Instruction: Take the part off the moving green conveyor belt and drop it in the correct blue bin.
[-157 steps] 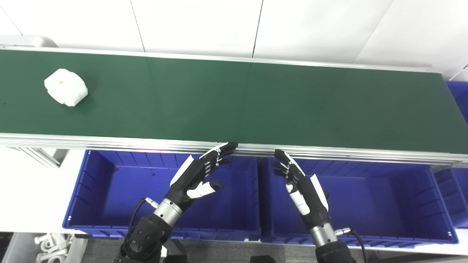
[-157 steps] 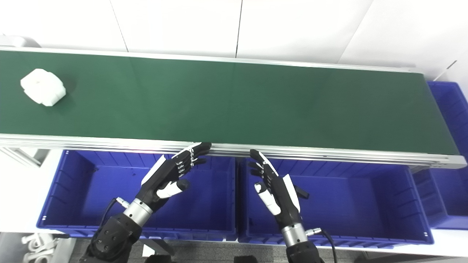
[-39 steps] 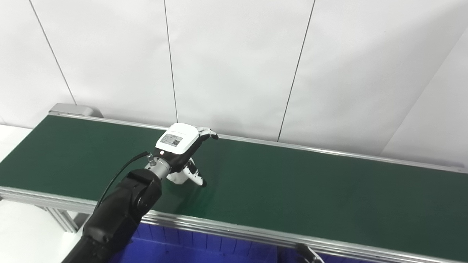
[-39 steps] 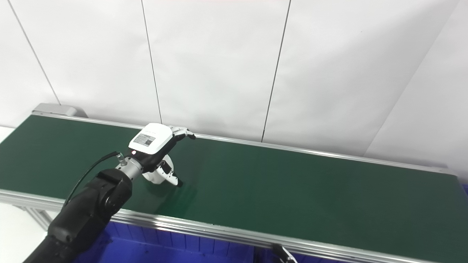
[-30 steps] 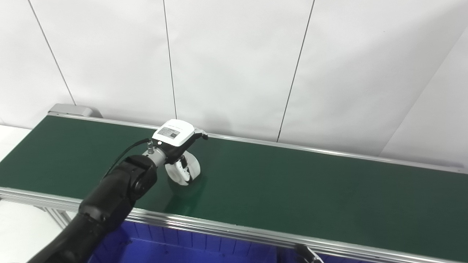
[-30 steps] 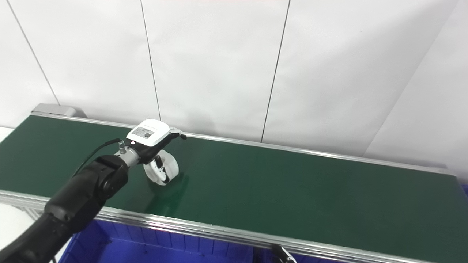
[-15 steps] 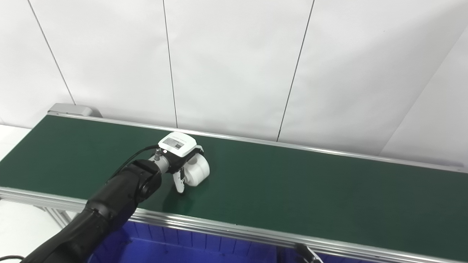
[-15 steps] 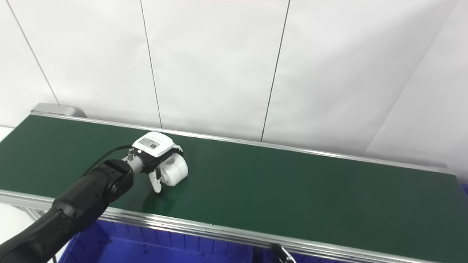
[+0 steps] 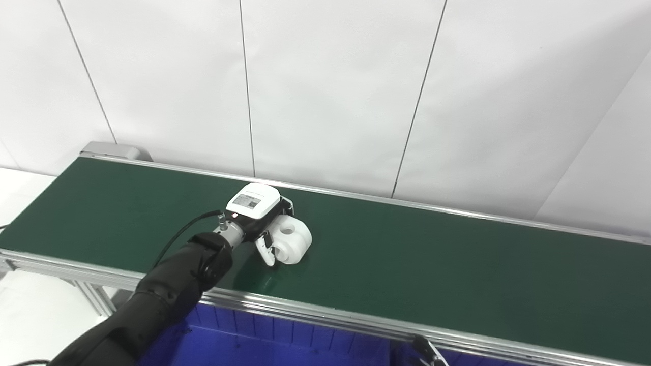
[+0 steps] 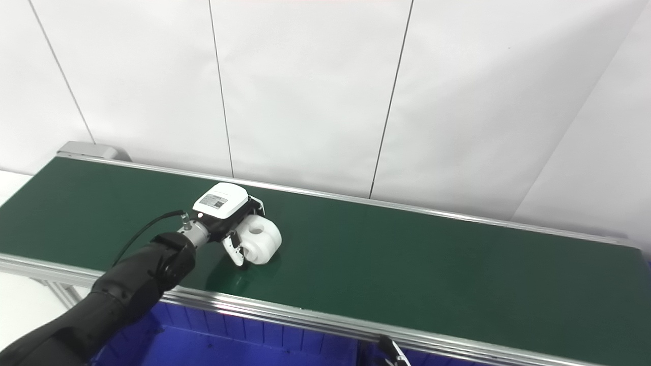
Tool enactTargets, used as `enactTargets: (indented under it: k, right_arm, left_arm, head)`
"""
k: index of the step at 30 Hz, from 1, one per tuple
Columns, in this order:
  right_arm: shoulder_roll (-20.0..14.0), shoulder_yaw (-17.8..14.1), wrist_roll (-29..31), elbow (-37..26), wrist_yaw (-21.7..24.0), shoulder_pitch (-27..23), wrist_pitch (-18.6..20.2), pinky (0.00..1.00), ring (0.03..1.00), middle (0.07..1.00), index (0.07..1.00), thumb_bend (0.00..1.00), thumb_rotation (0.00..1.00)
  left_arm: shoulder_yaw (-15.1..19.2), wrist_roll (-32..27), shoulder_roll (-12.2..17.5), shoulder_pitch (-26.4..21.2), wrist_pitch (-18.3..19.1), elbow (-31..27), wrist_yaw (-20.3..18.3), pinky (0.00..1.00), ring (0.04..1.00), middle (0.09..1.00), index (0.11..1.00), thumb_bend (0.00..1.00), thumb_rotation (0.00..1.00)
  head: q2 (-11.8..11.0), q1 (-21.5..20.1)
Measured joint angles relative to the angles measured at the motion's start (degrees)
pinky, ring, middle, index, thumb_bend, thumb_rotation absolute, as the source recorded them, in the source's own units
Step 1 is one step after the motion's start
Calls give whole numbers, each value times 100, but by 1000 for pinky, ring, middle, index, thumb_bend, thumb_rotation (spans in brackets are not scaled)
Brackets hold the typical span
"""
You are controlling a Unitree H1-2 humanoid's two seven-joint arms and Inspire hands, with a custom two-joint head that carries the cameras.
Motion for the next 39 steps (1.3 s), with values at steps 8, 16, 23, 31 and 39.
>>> enactTargets:
  k: [8,16,23,31,39]
  right_arm:
    - [10,-14,65,1,89,18,0,831,871,938,945,836,1000]
    - [8,-20,84,6,112,-13,0,833,882,949,951,833,1000]
    - [-45,-97,112,4,113,-21,-18,852,894,953,953,836,1000]
    - [-140,-153,118,1,140,-72,-18,853,878,934,953,835,998]
    - [-158,-253,251,-272,356,-143,-18,815,852,920,929,841,953]
  left_arm:
    - [-131,-41,-42,-15,14,-31,106,347,414,472,492,521,0]
    - [-56,-194,46,285,261,-778,-283,347,422,490,483,522,0]
    - [210,-294,415,998,574,-2399,-1065,391,462,516,470,519,0]
    - [445,-443,312,2110,910,-4728,-1866,371,438,494,484,521,0]
    - [406,-273,242,2556,1242,-5505,-2744,354,425,483,489,522,0]
  head:
    - [44,0]
    - [167,96]
    - [404,184]
    - [790,351]
    - [1361,580]
